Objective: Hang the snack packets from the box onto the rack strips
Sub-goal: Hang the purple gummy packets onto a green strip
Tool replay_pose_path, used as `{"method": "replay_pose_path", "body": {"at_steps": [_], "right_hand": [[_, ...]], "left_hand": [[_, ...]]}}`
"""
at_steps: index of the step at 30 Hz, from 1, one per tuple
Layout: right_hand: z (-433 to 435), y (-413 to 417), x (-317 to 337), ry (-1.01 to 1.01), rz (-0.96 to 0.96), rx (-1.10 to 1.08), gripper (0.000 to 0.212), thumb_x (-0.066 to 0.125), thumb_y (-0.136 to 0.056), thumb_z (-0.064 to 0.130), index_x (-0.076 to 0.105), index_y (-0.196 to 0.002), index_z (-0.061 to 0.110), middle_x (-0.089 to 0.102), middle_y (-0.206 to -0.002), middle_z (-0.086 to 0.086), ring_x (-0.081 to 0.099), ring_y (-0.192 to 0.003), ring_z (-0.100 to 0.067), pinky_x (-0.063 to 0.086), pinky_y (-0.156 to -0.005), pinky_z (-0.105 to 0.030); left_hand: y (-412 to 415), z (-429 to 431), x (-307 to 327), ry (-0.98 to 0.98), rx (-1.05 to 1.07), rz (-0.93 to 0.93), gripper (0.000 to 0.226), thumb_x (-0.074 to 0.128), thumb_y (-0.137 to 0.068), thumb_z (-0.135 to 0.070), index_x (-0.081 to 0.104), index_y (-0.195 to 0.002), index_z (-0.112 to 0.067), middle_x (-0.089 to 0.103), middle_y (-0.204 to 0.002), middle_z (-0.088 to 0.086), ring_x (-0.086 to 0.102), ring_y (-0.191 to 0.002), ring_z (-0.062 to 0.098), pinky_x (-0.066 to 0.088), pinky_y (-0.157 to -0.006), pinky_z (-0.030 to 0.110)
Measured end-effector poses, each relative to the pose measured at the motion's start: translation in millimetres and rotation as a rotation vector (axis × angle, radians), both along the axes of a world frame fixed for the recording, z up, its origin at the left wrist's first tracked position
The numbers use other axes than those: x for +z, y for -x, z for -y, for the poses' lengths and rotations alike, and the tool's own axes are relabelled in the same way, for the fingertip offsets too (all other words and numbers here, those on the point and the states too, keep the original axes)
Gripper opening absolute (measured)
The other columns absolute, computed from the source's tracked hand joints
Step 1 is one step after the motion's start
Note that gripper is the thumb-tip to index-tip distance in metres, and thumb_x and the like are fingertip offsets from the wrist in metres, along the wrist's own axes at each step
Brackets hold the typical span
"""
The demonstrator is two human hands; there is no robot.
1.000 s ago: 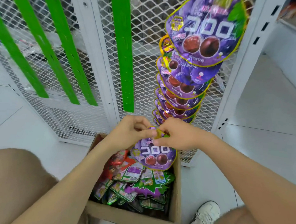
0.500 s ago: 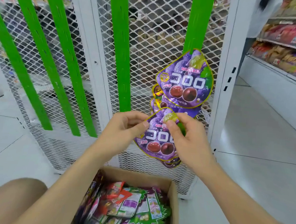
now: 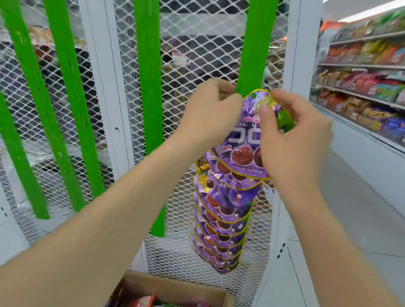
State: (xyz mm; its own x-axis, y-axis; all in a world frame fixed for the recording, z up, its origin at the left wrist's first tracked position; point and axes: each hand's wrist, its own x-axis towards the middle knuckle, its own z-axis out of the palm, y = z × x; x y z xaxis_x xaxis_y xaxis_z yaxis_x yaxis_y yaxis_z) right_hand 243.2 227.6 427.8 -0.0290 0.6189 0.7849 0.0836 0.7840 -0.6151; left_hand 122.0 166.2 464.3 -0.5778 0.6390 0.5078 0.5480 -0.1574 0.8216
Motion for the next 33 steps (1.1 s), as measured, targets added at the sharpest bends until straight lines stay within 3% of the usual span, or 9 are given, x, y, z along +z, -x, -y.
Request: {"method": "replay_pose_path", "body": {"at_steps": [3, 7, 10, 15, 19, 23, 26, 28, 33], "right_hand": [[-6.3, 10.6, 9.2, -0.024, -0.021, -0.042, 0.028, 0.071, -0.092, 0.035, 0.077, -0.118, 0.028, 0.078, -0.100, 0.012, 0.068, -0.084, -0.007, 0.057, -0.086, -0.042], [-9.2, 18.4, 19.1, -0.038, -0.066, -0.077, 0.028, 0.070, -0.093, 0.033, 0.077, -0.119, 0.026, 0.078, -0.099, 0.008, 0.065, -0.081, -0.010, 0.057, -0.084, -0.041], [-8.9, 21.9, 23.9, -0.056, -0.098, -0.095, 0.029, 0.069, -0.094, 0.034, 0.077, -0.119, 0.025, 0.079, -0.099, 0.005, 0.069, -0.079, -0.016, 0.057, -0.083, -0.044], [-3.9, 21.7, 31.1, -0.082, -0.120, -0.105, 0.023, 0.067, -0.094, 0.029, 0.079, -0.113, 0.025, 0.076, -0.088, 0.003, 0.067, -0.076, -0.018, 0.055, -0.079, -0.041], [3.3, 21.0, 34.6, -0.092, -0.126, -0.137, 0.023, 0.066, -0.092, 0.025, 0.080, -0.110, 0.024, 0.077, -0.092, 0.000, 0.068, -0.083, -0.019, 0.052, -0.080, -0.035], [9.3, 19.5, 33.8, -0.109, -0.094, -0.169, 0.023, 0.066, -0.092, 0.022, 0.080, -0.109, 0.021, 0.078, -0.092, -0.005, 0.068, -0.084, -0.024, 0.052, -0.081, -0.038], [8.5, 19.9, 28.4, -0.105, -0.077, -0.195, 0.027, 0.064, -0.093, 0.025, 0.079, -0.115, 0.022, 0.078, -0.097, -0.003, 0.069, -0.089, -0.021, 0.047, -0.082, -0.030], [8.1, 20.0, 24.8, -0.108, -0.092, -0.210, 0.029, 0.064, -0.093, 0.026, 0.079, -0.117, 0.023, 0.078, -0.101, -0.001, 0.068, -0.091, -0.019, 0.041, -0.081, -0.024], [11.3, 21.0, 26.1, -0.133, -0.113, -0.227, 0.028, 0.065, -0.093, 0.024, 0.079, -0.117, 0.021, 0.076, -0.102, -0.002, 0.063, -0.091, -0.015, 0.035, -0.079, -0.022]], "left_hand": [[4.1, -7.5, 8.4, -0.021, 0.030, 0.032, 0.024, 0.054, -0.081, -0.030, 0.074, -0.093, -0.024, 0.074, -0.082, -0.009, 0.066, -0.079, 0.012, 0.052, -0.077, 0.031], [4.8, -8.7, 21.6, -0.025, -0.045, 0.097, 0.023, 0.061, -0.090, -0.027, 0.069, -0.084, -0.006, 0.061, -0.078, 0.006, 0.051, -0.071, 0.018, 0.041, -0.068, 0.033], [3.7, -6.7, 36.2, -0.001, -0.074, 0.098, 0.026, 0.065, -0.095, -0.036, 0.061, -0.078, -0.016, 0.048, -0.076, 0.008, 0.042, -0.069, 0.017, 0.031, -0.066, 0.032], [4.7, -6.5, 45.3, 0.087, -0.119, 0.055, 0.063, 0.063, -0.083, -0.057, 0.069, -0.103, 0.003, 0.074, -0.098, 0.027, 0.063, -0.077, 0.023, 0.058, -0.089, 0.047], [3.0, -4.9, 48.3, 0.124, -0.139, 0.081, 0.061, 0.064, -0.077, -0.054, 0.073, -0.105, -0.001, 0.077, -0.104, 0.021, 0.075, -0.091, 0.032, 0.055, -0.103, 0.056], [4.4, -1.7, 49.0, 0.114, -0.158, 0.112, 0.043, 0.071, -0.084, -0.038, 0.071, -0.097, 0.004, 0.072, -0.093, 0.022, 0.064, -0.076, 0.022, 0.061, -0.086, 0.050], [3.1, 3.3, 47.7, 0.134, -0.138, 0.107, 0.033, 0.067, -0.099, -0.026, 0.063, -0.070, -0.012, 0.062, -0.062, 0.004, 0.055, -0.049, 0.014, 0.045, -0.050, 0.022], [4.6, 5.9, 43.3, 0.155, -0.148, 0.078, 0.039, 0.066, -0.101, -0.030, 0.055, -0.065, -0.019, 0.053, -0.055, -0.007, 0.047, -0.043, 0.010, 0.034, -0.048, 0.021], [-0.2, 5.4, 47.1, 0.101, -0.169, 0.164, 0.034, 0.064, -0.103, -0.020, 0.060, -0.069, -0.015, 0.055, -0.042, -0.011, 0.052, -0.036, 0.005, 0.039, -0.041, 0.013]]}}
